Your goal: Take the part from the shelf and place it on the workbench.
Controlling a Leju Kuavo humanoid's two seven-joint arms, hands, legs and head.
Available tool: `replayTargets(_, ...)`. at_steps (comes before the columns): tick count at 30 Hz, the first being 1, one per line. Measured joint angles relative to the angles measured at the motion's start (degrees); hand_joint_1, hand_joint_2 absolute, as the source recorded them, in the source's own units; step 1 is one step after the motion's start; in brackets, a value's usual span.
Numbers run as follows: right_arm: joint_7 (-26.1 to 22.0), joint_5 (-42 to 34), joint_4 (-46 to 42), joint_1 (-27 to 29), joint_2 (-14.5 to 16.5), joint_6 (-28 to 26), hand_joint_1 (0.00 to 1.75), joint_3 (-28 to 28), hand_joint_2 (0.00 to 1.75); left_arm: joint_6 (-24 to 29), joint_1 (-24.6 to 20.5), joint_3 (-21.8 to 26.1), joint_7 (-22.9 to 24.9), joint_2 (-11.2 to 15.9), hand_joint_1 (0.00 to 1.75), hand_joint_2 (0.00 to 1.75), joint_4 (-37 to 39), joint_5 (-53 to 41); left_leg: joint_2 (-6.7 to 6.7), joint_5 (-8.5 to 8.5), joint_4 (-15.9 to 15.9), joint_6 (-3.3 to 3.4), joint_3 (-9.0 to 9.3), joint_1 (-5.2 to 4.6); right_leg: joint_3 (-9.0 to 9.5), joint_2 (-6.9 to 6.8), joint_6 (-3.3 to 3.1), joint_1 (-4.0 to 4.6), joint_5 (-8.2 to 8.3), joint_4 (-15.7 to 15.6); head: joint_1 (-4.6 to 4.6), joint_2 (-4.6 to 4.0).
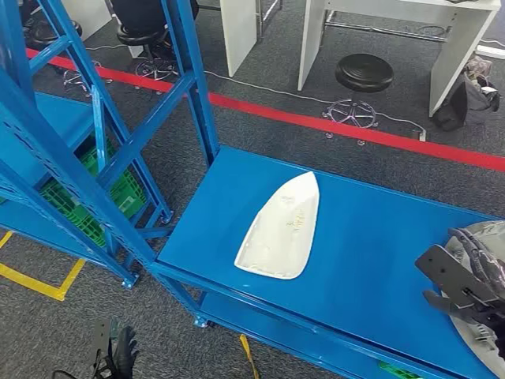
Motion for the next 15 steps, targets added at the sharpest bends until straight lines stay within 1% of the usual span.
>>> replayTargets(6,0.0,-0.1,1.0,2.7,-0.9,-1.4,0.0,-0.4,1.75,0.0,0.1,0.2,0.0,-0.1,0.0,0.0,0.0,0.4,0.0,-0.01,0.0,0.0,-0.01,0.0,0.01,0.02,0.0,0.0,0.0,0.0,0.0,0.0)
replayTargets(15,0.0,-1.1,1.9,4.2,-1.9,-3.4,0.0,-1.2,1.75,-0.2,0.1,0.2,-0.2,-0.1,0.0,0.0,0.0,0.7,0.01,-0.01,0.0,0.01,0.0,0.0,0.01,0.02,0.01,0.0,0.01,0.0,-0.01,0.0)
